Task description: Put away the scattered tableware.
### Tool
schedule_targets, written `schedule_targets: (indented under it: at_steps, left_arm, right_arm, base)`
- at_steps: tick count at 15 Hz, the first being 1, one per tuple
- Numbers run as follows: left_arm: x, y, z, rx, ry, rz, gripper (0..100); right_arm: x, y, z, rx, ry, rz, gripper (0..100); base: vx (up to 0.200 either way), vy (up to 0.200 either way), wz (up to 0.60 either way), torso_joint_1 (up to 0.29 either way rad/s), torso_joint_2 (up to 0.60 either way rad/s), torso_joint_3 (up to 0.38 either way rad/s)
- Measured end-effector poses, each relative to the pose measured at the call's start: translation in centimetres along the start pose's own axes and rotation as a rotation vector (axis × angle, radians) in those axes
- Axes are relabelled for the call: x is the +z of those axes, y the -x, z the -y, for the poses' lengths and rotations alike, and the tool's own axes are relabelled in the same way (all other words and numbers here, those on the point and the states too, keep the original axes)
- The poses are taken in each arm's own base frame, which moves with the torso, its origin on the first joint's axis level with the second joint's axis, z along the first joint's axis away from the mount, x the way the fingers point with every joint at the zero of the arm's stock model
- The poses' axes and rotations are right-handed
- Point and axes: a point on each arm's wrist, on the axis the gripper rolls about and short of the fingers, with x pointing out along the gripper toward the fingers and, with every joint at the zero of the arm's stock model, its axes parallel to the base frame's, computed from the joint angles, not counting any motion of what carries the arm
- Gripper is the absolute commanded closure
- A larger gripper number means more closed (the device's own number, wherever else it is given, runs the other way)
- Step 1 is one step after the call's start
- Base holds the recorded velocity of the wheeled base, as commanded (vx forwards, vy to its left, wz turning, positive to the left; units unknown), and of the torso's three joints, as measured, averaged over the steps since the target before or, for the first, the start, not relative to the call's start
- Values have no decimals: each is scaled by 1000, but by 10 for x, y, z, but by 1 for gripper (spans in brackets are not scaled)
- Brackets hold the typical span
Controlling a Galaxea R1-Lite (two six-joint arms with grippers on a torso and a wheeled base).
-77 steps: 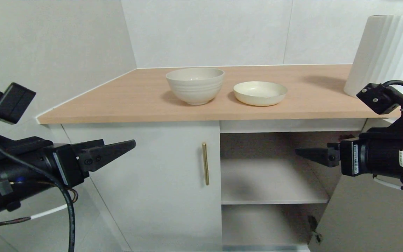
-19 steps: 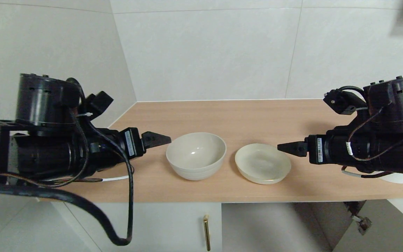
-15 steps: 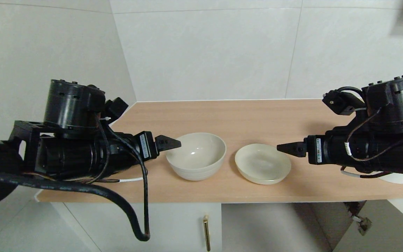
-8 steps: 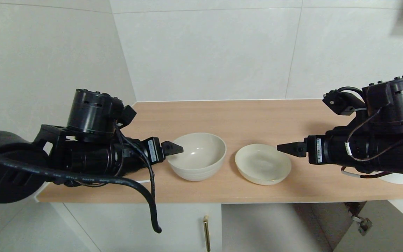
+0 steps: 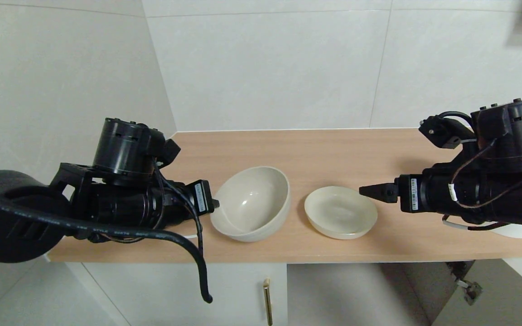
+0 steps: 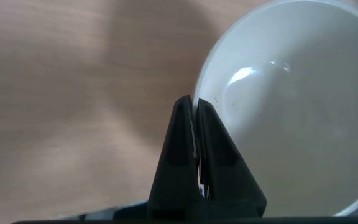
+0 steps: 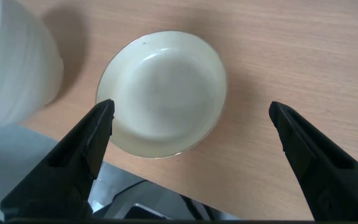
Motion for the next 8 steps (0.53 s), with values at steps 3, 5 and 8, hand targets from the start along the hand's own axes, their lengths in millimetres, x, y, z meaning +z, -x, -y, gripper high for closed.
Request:
schedule_targets:
  at_steps: [3,5,8]
  left_arm:
    - [1,3,1,-7,1,6,100]
    - [1,5,1,-10,1,10,100]
    - [1,6,1,-9,1,13,100]
  right_arm:
    - [0,-1,0,-2,0,-1,0]
    - [-1,-5,1,-43,1,-2,0]
    - [-5,-14,3,-95,5,-16,0]
  base:
    - [0,0,0,0,0,0]
    - [0,0,0,0,0,0]
    - [0,0,0,0,0,0]
